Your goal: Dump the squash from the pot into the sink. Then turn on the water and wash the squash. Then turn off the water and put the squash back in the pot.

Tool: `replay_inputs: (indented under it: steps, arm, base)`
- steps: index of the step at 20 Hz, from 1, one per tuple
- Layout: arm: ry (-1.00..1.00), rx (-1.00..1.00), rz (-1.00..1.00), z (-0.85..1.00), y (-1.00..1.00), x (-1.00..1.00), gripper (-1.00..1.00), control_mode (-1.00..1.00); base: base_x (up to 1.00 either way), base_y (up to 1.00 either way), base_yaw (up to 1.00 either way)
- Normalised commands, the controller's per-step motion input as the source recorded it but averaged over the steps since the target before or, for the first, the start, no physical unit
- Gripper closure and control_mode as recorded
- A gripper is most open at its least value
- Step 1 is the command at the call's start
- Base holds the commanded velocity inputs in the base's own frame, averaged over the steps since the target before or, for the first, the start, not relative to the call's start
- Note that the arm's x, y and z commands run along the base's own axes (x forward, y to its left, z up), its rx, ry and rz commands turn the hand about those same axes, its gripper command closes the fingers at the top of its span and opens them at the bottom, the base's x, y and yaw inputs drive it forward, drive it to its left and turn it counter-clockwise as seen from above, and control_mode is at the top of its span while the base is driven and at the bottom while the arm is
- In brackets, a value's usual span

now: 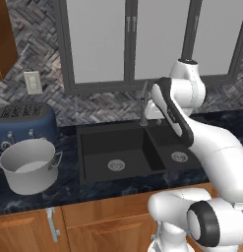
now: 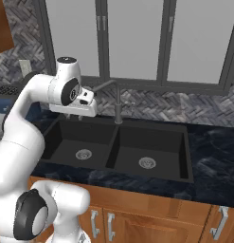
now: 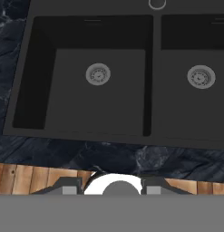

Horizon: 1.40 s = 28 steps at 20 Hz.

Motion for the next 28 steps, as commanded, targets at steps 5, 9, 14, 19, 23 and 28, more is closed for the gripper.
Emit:
replay_inputs:
  steps: [5, 9, 14, 19, 23, 28]
  arm:
    - [-0.02, 0.00, 0.00, 0.00, 0.14, -0.32, -1.00, -1.00]
    - [-0.01, -0.02, 0.00, -0.01, 0.40, -0.49, -1.00, -1.00]
    - [0.00, -0.05, 0.00, 0.00, 0.57, -0.36, -1.00, -1.00]
    - [0.00, -0.06, 0.00, 0.00, 0.65, -0.15, -1.00, -1.00]
    - [0.00, -0.06, 0.00, 0.00, 0.71, -0.02, -1.00, -1.00]
    - [0.00, -0.04, 0.00, -0.01, 0.66, 0.00, -1.00, -1.00]
  base:
    - [0.00, 0.00, 0.00]
    - [0.00, 0.00, 0.00]
    - [0.00, 0.00, 0.00]
    - [0.00, 0.00, 0.00]
    - [0.00, 0.00, 0.00]
    - [0.00, 0.00, 0.00]
